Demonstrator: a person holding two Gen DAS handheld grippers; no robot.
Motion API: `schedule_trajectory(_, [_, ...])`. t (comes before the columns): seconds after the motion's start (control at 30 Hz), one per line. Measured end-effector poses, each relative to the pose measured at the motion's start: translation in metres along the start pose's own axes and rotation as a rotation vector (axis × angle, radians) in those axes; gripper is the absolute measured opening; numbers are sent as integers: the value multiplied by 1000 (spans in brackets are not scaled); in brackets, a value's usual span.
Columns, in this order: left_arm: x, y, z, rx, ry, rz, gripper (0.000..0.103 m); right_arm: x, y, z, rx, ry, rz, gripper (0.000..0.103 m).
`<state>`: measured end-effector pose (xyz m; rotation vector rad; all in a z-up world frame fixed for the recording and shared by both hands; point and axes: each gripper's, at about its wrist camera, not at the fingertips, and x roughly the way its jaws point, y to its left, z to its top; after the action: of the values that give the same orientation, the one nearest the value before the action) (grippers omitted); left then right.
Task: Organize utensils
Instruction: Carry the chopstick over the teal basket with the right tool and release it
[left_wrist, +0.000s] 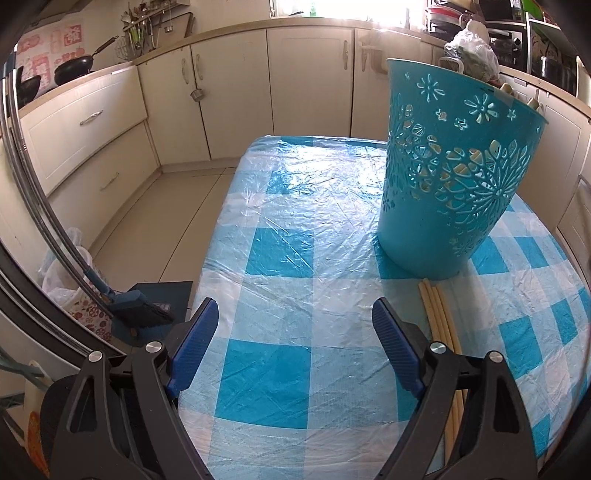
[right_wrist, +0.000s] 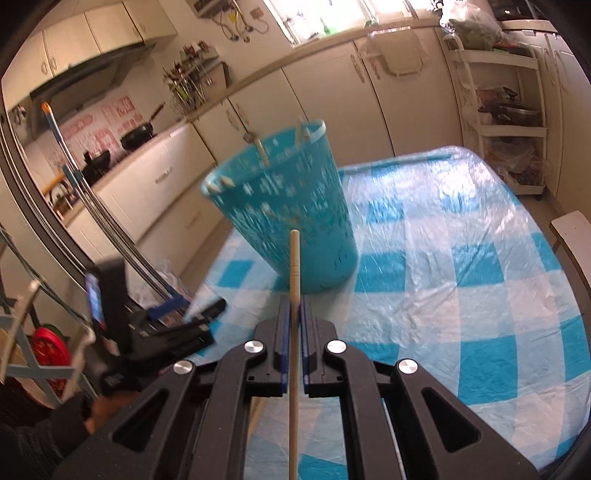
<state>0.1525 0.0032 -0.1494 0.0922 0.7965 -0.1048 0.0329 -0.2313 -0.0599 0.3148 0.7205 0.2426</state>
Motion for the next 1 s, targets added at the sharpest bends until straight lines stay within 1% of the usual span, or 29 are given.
schedule_trajectory(0.07, [1, 0, 0, 0, 4, -1, 82, -9, 7, 11, -6, -38, 25, 6])
schedule_trajectory(0.17, [2, 0, -1, -4, 8, -4, 82, -22, 20, 38, -20, -105, 71, 6])
schedule_trajectory(0.27, [3, 1, -1, -10, 14, -9, 82, -35, 35, 71, -37, -192, 108, 6])
schedule_trajectory(0.37, [4, 1, -2, -12, 16, -12, 82, -41, 49, 111, -56, -315, 116, 6])
schedule_trajectory(0.43, [4, 0, -2, -10, 16, -15, 82, -36, 56, 130, -76, -405, 99, 6])
schedule_trajectory(0.5, [4, -1, -3, -9, 17, -18, 82, -24, 58, 144, -87, -461, 76, 6])
schedule_trajectory(0.6, [4, -1, -3, -8, 19, -22, 82, 6, 60, 149, -121, -514, -16, 6])
schedule_trajectory(0.67, [5, -1, -3, -8, 21, -25, 82, 31, 57, 145, -142, -514, -83, 6])
schedule_trajectory(0.77, [6, 0, -3, -10, 24, -30, 83, 59, 49, 135, -155, -480, -135, 6])
schedule_trajectory(0.87, [8, 1, -3, -16, 30, -36, 83, 73, 38, 122, -151, -437, -150, 6])
schedule_trajectory(1.0, [9, 2, -3, -25, 34, -38, 83, 75, 33, 112, -147, -383, -142, 6])
